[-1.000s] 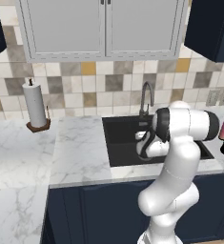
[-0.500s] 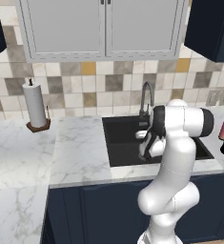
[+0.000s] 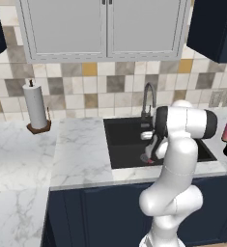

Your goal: Place the large bottle from the dining counter next to the other large bottle outside the sink, and place the small bottle from the dining counter next to the other small bottle inside the sink.

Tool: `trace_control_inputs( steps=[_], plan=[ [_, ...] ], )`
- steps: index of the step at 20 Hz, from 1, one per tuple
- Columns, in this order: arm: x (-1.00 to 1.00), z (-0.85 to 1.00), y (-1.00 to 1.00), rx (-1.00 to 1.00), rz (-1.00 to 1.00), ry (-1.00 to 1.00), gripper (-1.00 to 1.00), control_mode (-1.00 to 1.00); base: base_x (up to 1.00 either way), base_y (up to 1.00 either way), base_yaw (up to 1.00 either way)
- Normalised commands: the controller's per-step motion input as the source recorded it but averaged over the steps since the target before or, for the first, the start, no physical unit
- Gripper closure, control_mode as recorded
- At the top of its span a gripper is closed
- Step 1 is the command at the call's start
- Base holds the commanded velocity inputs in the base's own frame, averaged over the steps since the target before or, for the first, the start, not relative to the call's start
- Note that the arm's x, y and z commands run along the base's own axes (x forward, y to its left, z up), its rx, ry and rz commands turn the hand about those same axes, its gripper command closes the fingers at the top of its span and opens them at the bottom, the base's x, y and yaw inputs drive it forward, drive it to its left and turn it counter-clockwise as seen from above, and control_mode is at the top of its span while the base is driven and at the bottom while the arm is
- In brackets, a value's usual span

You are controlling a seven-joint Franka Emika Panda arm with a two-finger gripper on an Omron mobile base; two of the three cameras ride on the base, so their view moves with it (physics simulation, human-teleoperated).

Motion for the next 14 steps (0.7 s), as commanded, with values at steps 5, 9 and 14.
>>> trace_control_inputs(
  steps=[5,9,14],
  plan=[
    [0.00,0.23,-0.02,0.00,-0.01,-0.03,-1.00,-1.00,0.00,0.00,0.00],
    [-0.19,0.19,0.24,0.00,0.00,-0.05,-1.00,-1.00,0.00,0.00,0.00],
    [-0.31,0.03,0.49,0.00,0.00,-0.03,-1.00,-1.00,0.00,0.00,0.00]
  ],
)
